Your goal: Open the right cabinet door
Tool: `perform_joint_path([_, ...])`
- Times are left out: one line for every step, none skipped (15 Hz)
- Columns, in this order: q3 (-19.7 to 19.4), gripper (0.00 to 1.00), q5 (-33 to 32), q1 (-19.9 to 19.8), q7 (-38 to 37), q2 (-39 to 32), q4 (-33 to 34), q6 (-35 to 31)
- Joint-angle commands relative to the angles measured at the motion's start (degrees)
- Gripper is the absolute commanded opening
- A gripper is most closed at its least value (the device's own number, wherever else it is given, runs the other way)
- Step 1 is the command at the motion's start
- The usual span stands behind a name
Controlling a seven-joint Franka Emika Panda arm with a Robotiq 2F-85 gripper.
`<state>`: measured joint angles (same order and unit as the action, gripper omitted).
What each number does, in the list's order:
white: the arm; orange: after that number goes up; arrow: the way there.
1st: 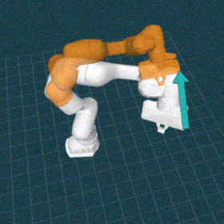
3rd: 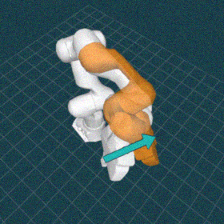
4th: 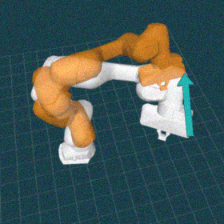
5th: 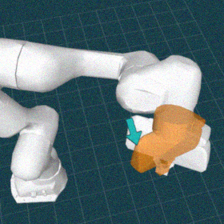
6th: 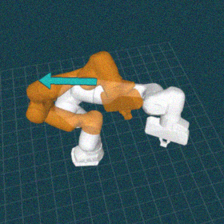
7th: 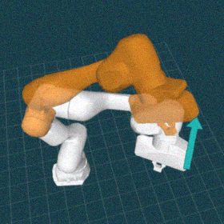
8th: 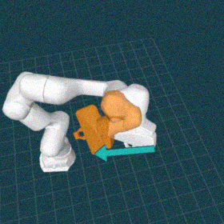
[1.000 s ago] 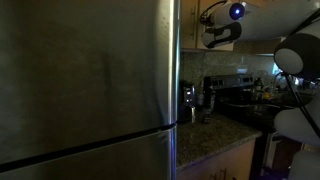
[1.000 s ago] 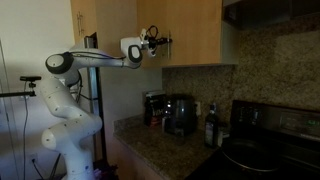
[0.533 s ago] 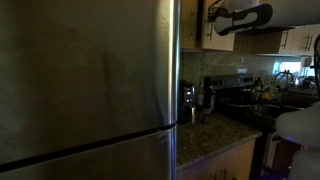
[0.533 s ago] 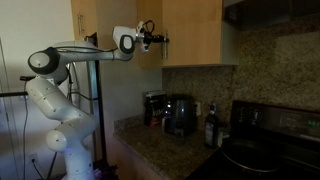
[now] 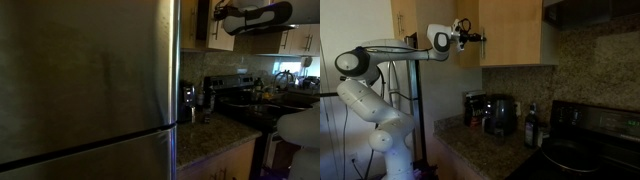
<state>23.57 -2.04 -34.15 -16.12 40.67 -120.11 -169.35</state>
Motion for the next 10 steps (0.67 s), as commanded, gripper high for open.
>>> perform_joint_path([-1.69, 0.02, -2.21, 1.87, -1.55, 0.25, -0.53, 0.29])
perform_joint_path([-2.53, 0.02, -2.28, 2.76, -1.53, 0.72, -0.88, 0.81])
perform_joint_path([-3.13, 0.02, -2.35, 3.38, -1.49, 1.12, -1.22, 1.16])
perform_joint_path([-3.50, 0.02, -2.37, 3.67, -1.44, 1.40, -1.49, 1.25])
perform_joint_path([-3.65, 0.02, -2.38, 3.76, -1.42, 1.56, -1.63, 1.26])
perform_joint_path([-2.40, 0.00, -3.46, 0.72, -2.30, 1.55, -1.18, 1.43])
perform_joint_path([-0.92, 0.00, -5.84, -5.85, -4.45, 2.42, -1.13, -0.15])
perform_joint_path([-3.62, 0.00, -6.41, -4.51, -3.21, 1.97, -1.42, -0.30])
perform_joint_path([-5.83, 0.00, -6.86, -3.73, -2.54, 2.40, -1.74, -0.24])
perform_joint_path([-7.22, 0.00, -6.98, -2.99, -1.93, 3.34, -2.51, 0.39])
